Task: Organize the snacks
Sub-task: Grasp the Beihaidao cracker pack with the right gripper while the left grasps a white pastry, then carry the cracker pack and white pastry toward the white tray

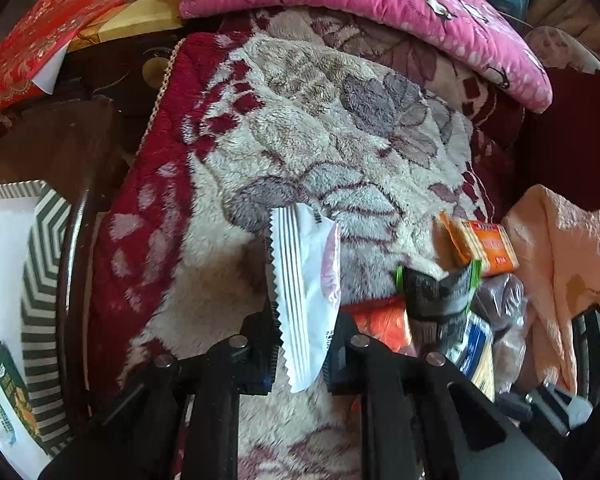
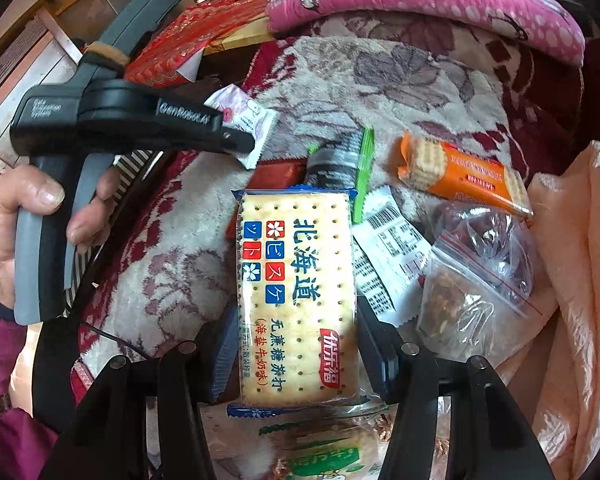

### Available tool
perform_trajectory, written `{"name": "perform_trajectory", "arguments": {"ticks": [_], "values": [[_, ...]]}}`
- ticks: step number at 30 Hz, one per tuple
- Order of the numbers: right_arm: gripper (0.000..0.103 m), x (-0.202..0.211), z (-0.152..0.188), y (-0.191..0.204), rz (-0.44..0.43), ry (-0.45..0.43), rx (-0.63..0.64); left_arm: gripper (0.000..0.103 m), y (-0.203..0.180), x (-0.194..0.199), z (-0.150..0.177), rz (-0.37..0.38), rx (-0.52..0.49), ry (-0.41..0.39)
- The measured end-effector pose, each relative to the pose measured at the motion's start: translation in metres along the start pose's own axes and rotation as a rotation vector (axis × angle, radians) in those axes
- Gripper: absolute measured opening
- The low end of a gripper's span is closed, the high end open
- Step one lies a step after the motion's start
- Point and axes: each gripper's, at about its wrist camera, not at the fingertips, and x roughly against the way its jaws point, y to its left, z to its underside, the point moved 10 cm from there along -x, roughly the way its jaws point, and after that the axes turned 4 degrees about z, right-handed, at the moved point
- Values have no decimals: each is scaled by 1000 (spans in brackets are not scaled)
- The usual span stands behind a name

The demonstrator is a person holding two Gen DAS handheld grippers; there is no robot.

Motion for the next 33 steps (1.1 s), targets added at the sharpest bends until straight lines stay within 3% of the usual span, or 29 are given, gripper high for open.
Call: {"name": "perform_trajectory", "arguments": {"ticks": [14, 23, 33], "values": [[59, 6, -3, 5, 7, -16, 11, 16, 5, 29, 23, 36, -12, -17], [59, 4, -13, 37, -12, -30, 37, 16, 27, 66, 54, -58, -28, -85], [59, -1, -33, 93, -46, -35, 98, 16, 75, 114, 70, -116, 25, -158]]}}
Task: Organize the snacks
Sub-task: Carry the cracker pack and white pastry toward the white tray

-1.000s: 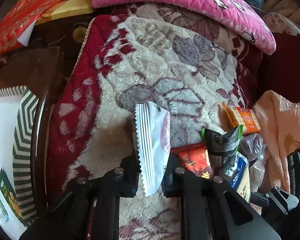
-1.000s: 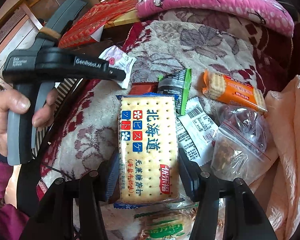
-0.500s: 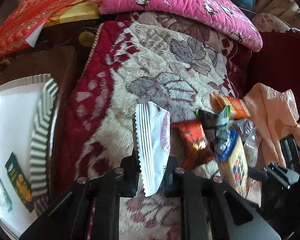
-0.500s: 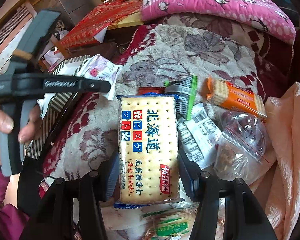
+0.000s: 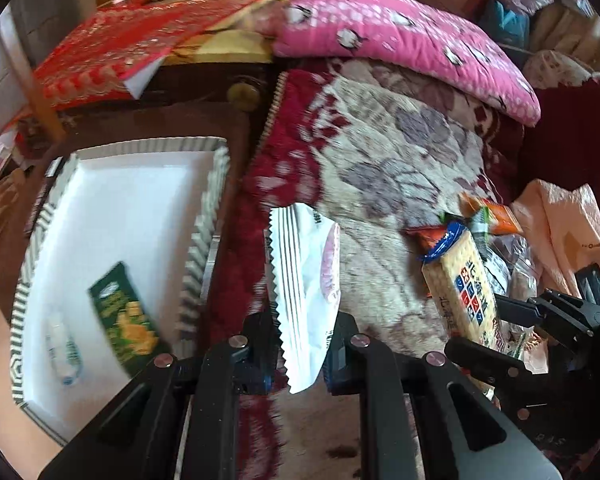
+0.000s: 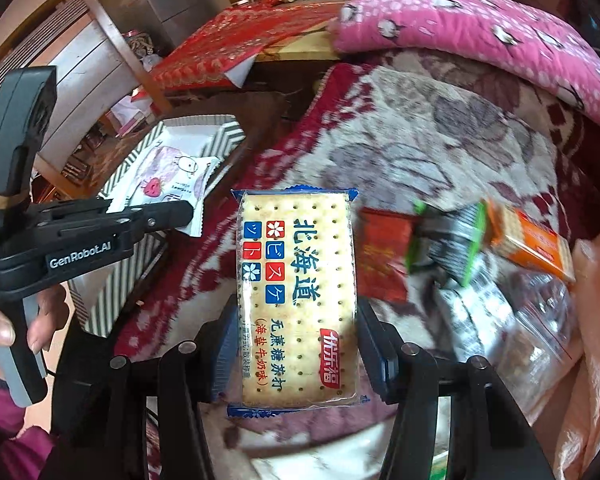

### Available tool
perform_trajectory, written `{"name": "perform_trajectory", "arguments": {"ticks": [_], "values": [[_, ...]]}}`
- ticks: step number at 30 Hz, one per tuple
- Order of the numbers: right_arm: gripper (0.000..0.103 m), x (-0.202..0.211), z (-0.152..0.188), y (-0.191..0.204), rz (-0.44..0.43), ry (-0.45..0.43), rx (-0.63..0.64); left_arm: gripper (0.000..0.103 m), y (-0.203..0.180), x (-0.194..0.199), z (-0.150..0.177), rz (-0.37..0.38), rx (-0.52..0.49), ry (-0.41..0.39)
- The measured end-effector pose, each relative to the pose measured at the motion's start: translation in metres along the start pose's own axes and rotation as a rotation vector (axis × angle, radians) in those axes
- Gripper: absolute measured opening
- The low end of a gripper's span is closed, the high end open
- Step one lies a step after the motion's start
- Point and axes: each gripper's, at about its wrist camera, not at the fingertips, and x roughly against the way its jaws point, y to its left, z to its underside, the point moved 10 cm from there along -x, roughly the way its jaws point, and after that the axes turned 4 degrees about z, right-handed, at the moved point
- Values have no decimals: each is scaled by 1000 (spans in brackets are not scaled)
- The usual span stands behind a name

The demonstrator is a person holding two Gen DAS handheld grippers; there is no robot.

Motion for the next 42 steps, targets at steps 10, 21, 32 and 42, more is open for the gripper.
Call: {"name": "perform_trajectory", "arguments": {"ticks": [10, 21, 32, 42], "values": [[59, -10, -18, 53, -29, 10, 73, 16, 59, 32, 2, -44, 87, -48], [59, -24, -36, 102, -52, 18, 130, 16, 112, 48, 12, -89, 164, -69], [59, -41, -42, 138, -73, 44, 183, 16, 148, 54, 23, -114, 217, -70], [59, -50, -46, 155, -74, 61, 208, 16, 164, 53, 31, -123, 244, -61]]}}
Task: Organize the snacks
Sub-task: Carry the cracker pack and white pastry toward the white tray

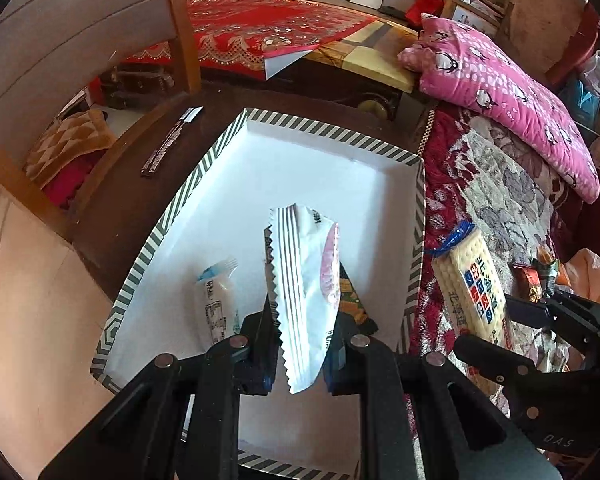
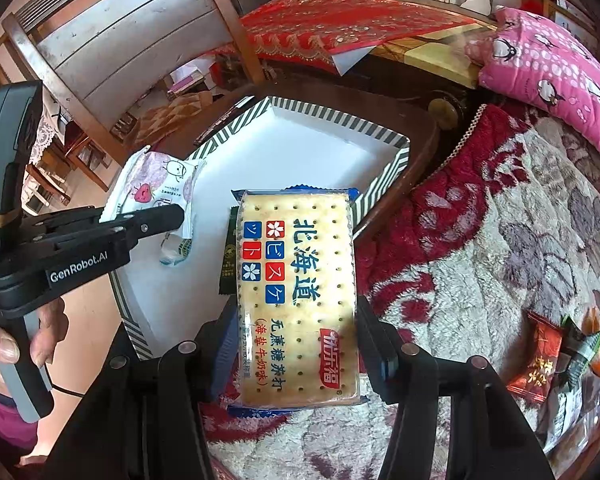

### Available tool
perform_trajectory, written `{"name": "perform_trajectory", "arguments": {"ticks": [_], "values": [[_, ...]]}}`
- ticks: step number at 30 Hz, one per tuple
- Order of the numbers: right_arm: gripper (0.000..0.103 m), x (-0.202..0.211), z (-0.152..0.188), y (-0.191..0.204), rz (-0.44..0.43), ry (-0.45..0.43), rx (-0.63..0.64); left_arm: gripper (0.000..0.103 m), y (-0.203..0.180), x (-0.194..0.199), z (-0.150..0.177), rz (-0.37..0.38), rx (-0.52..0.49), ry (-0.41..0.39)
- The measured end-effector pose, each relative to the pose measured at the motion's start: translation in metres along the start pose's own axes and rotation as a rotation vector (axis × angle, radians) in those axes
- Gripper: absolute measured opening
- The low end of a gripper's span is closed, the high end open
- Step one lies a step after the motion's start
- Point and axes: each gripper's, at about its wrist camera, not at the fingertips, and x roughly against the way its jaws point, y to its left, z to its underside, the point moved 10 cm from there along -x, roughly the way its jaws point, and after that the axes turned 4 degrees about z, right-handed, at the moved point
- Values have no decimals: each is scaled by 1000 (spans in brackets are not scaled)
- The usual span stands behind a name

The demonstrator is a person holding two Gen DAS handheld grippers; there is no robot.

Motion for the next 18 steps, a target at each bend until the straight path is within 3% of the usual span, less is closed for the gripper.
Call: {"name": "perform_trajectory", "arguments": {"ticks": [18], "values": [[59, -24, -24, 31, -16, 35, 62, 16, 24, -13, 2, -13, 33, 25]]}}
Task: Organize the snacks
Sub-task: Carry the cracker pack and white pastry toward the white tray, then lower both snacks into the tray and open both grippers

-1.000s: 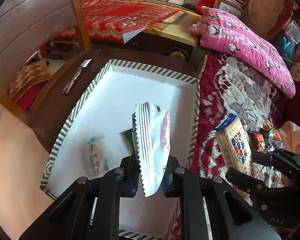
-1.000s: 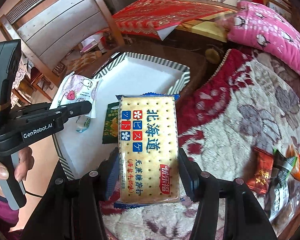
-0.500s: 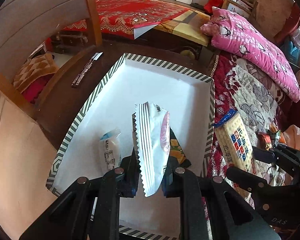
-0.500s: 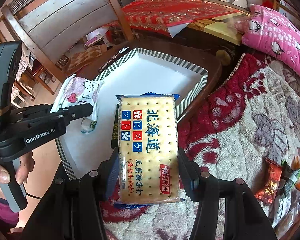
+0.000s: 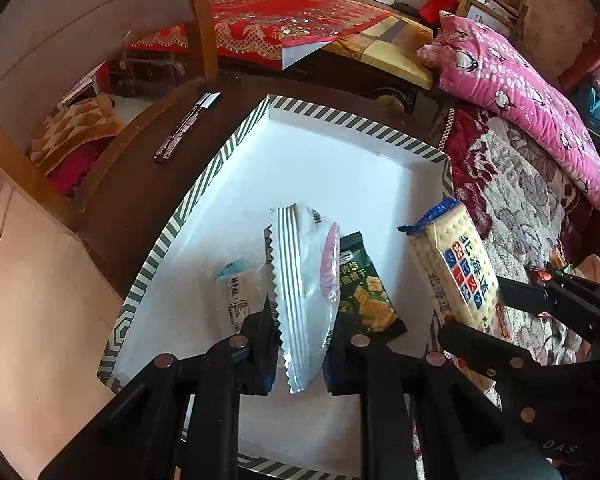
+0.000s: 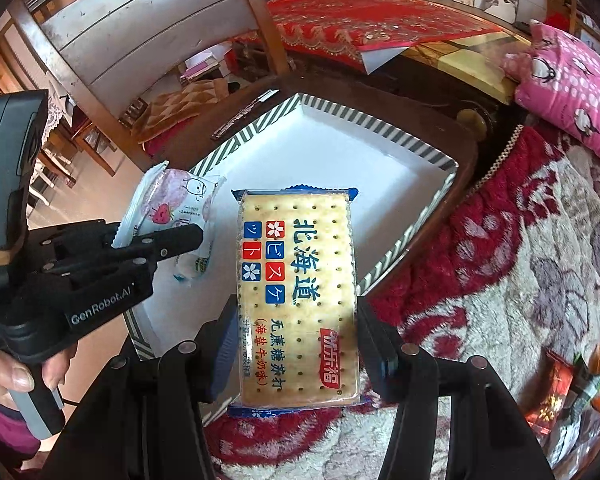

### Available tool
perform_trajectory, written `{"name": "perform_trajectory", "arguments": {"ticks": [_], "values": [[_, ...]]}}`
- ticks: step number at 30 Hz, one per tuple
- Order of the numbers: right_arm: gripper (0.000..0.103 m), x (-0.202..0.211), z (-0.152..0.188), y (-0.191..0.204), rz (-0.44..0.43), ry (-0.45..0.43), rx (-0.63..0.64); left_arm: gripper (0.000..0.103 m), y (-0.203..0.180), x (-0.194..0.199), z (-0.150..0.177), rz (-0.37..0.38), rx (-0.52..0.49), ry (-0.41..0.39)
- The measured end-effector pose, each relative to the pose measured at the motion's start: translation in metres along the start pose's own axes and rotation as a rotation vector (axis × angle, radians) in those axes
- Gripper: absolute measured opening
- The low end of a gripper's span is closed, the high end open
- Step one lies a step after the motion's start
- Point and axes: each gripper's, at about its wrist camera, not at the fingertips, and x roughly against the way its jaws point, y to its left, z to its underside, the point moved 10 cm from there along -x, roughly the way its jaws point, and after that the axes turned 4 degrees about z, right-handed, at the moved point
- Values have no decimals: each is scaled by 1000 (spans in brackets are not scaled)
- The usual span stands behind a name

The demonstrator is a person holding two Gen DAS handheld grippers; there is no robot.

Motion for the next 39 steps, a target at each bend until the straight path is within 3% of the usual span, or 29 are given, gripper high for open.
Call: {"name": "perform_trajectory", "arguments": {"ticks": [15, 26, 29, 37, 39], "values": [[59, -31, -30, 12, -22, 35, 18, 16, 19, -17, 4, -11, 31, 39], [59, -77, -43, 15, -15, 102, -5, 18, 29, -30, 6, -34, 32, 69], [60, -86, -40, 11, -20, 112, -40, 26, 30, -32, 7, -49, 22, 73], [60, -58, -37, -5, -41, 44, -114, 65, 28, -22, 3, -47, 47, 36], [61, -45, -37, -5, -59, 17, -128, 67, 22, -18, 2, -54, 32, 26]]}}
